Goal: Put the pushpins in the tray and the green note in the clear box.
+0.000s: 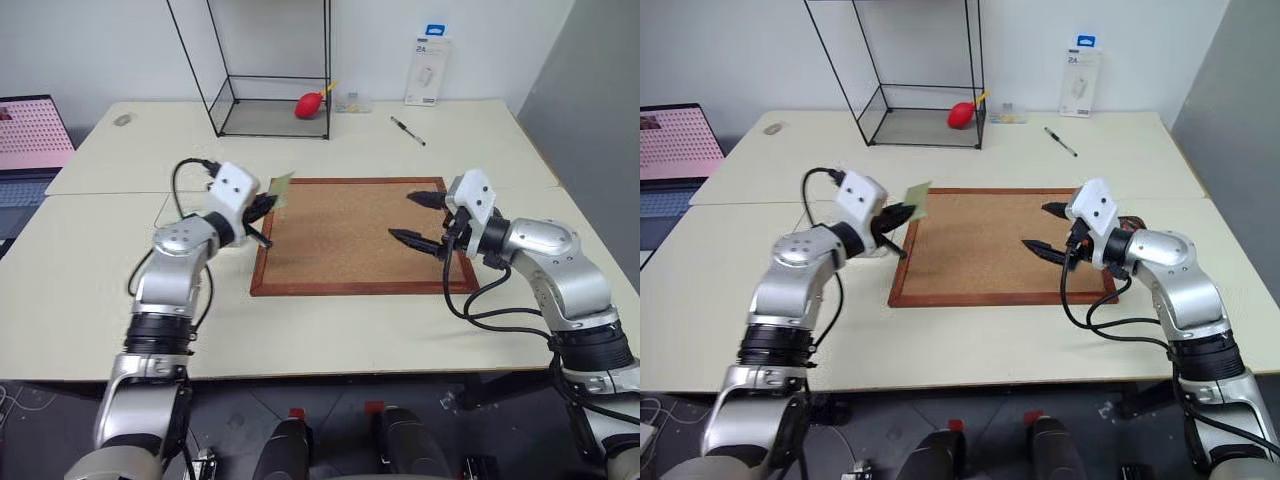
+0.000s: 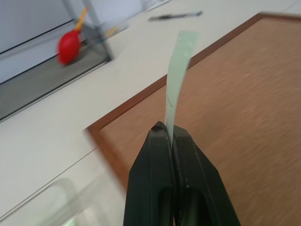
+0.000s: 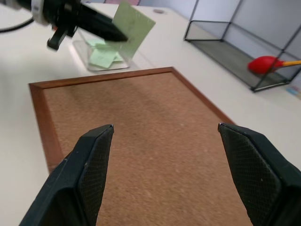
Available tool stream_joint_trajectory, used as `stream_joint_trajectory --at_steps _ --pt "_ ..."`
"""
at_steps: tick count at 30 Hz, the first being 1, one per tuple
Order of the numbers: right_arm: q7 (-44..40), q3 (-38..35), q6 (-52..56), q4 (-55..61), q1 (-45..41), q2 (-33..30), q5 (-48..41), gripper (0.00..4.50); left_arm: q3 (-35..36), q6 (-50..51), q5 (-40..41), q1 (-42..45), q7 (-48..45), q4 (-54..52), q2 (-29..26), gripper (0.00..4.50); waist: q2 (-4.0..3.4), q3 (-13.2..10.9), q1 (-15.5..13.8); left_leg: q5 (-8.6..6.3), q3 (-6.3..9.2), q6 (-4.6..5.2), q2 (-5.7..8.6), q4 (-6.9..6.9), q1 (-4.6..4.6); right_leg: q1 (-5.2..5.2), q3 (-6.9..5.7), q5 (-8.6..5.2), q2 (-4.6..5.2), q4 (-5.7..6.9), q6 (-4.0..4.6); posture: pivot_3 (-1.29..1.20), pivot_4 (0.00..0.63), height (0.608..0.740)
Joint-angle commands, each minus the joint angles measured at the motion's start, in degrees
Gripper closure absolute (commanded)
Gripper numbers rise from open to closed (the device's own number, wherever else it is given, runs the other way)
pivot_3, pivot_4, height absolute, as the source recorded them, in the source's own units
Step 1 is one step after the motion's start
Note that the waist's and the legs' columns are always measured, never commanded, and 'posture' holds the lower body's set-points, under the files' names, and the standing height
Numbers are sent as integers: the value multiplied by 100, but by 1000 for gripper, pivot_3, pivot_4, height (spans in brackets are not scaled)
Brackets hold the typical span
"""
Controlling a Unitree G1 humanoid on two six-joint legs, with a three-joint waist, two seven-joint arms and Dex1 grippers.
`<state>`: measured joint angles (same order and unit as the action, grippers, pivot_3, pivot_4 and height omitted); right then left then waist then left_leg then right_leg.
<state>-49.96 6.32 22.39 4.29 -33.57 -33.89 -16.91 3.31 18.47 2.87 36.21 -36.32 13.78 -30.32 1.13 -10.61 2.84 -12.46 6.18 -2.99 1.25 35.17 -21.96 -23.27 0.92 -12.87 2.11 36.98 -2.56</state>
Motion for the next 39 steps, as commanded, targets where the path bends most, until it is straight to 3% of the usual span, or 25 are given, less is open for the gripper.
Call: stream_joint_trajectory --at_steps 1,12,23,28,33,39 --pt "-71 198 178 228 -331 148 18 734 246 -57 -226 25 380 3 -412 4500 1 -1 -11 0 0 0 -1 -1 -1 -2 1 0 0 -1 0 0 150 740" --pt "14 538 359 294 -466 538 104 734 65 -787 -783 330 1075 1454 -697 4500 2 -1 -102 0 2 -1 1 -3 -9 -10 -3 0 3 -3 1 0 150 740" --pt "36 498 523 450 -393 540 94 659 35 -976 -866 403 1124 1656 -728 2330 3 -2 -100 0 2 -1 0 -3 -13 -15 -4 0 3 -1 1 0 150 740" --pt "88 379 576 518 -334 505 50 659 122 -783 -705 247 960 1039 -754 1414 3 -2 -99 0 1 -1 0 -3 -14 -16 -3 0 3 0 1 0 150 740" --pt "615 -161 618 725 31 586 -46 659 552 125 315 60 696 -345 -310 1414 5 -2 -115 0 5 -1 2 -1 -22 -18 -6 0 8 -2 1 0 150 740" --pt "1461 -1151 556 913 935 753 -202 659 328 789 914 -736 537 -2252 118 1414 5 -2 -115 0 1 -2 2 -2 -23 -18 0 0 12 -3 1 0 150 740"
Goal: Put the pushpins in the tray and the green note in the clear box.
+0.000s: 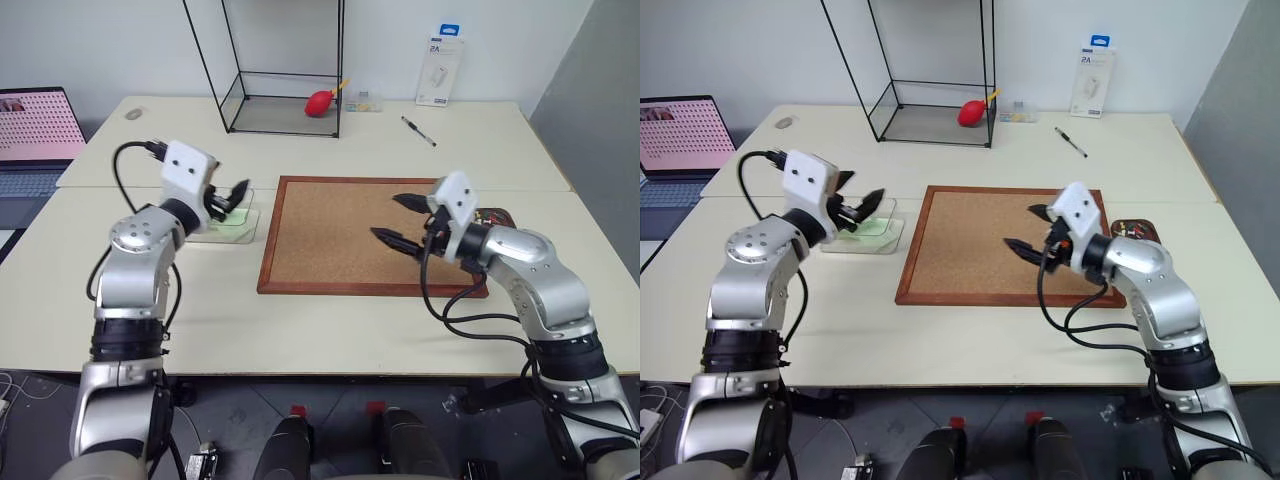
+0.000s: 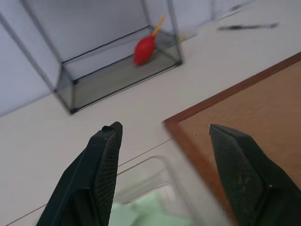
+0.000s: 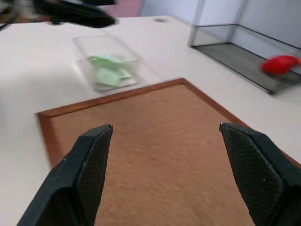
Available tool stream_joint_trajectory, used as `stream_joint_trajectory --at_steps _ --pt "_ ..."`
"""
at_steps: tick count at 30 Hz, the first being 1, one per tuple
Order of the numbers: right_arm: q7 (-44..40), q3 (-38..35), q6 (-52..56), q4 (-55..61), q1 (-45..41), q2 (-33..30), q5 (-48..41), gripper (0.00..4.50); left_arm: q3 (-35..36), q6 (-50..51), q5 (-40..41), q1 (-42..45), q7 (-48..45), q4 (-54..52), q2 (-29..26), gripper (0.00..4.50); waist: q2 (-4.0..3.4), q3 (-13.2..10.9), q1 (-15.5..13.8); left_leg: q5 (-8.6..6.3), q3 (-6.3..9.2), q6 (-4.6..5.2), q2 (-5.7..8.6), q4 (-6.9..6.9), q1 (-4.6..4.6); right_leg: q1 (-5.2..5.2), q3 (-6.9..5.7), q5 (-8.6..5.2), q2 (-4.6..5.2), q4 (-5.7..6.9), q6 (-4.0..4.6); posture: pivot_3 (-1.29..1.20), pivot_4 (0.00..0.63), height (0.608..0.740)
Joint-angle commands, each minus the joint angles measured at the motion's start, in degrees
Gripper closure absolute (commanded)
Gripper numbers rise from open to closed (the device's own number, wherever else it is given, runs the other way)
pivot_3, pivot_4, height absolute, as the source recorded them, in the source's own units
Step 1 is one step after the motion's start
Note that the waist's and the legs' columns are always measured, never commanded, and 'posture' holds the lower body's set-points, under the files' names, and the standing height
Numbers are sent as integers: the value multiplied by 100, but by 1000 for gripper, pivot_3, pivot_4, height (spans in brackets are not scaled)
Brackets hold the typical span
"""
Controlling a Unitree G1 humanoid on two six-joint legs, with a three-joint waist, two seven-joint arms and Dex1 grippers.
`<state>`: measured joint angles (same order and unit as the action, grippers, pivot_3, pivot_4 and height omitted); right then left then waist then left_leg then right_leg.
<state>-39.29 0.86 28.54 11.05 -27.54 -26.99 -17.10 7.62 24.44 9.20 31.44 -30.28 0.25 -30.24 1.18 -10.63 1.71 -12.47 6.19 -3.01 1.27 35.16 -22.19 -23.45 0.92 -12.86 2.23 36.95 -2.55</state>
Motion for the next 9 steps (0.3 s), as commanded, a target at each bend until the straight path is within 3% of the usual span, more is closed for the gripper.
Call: stream_joint_trajectory --at_steps 1,9 --pt "417 -717 -79 249 485 91 -239 659 -146 231 356 -375 -116 -1018 164 1414 0 0 -2 0 0 0 1 0 1 1 1 0 0 2 0 0 150 740" --pt "338 -810 -718 33 1371 100 -124 659 -472 337 701 -1244 -402 -1298 396 1414 -1 0 42 0 -14 1 -7 0 29 15 9 -1 -11 8 2 0 150 740"
